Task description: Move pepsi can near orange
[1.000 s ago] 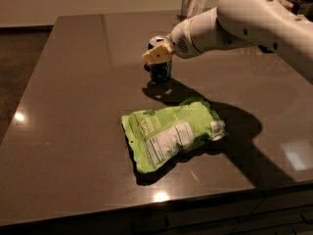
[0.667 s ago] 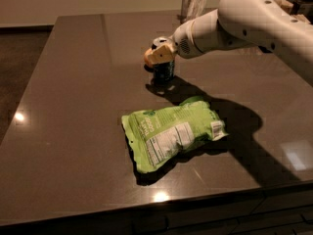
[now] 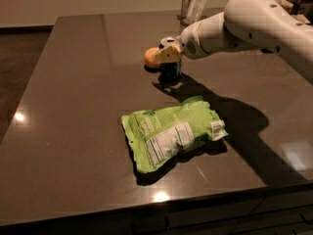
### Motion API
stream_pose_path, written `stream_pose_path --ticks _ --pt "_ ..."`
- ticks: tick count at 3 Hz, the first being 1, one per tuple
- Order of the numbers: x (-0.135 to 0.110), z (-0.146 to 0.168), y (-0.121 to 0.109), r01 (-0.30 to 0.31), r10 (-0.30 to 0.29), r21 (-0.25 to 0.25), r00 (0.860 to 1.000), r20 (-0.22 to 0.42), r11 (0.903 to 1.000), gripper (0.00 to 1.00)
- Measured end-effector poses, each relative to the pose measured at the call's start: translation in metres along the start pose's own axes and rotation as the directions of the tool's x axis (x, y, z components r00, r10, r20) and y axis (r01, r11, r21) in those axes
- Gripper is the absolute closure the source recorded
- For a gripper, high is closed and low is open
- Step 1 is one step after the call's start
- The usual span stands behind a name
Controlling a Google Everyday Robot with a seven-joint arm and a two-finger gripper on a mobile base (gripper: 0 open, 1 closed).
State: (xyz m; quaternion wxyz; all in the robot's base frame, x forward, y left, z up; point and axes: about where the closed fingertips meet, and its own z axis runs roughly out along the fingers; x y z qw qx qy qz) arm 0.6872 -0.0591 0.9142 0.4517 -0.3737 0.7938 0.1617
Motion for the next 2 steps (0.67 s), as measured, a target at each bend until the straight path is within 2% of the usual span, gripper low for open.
stream_pose_path --ticks 1,2 --pt "-0.0006 0.0016 0.0018 0.001 -0.001 -0.004 1.0 0.0 1.0 0.0" --pt "-0.0006 0.0017 0.0019 0.001 -0.001 -0.004 1.0 0.0 1.0 0.0"
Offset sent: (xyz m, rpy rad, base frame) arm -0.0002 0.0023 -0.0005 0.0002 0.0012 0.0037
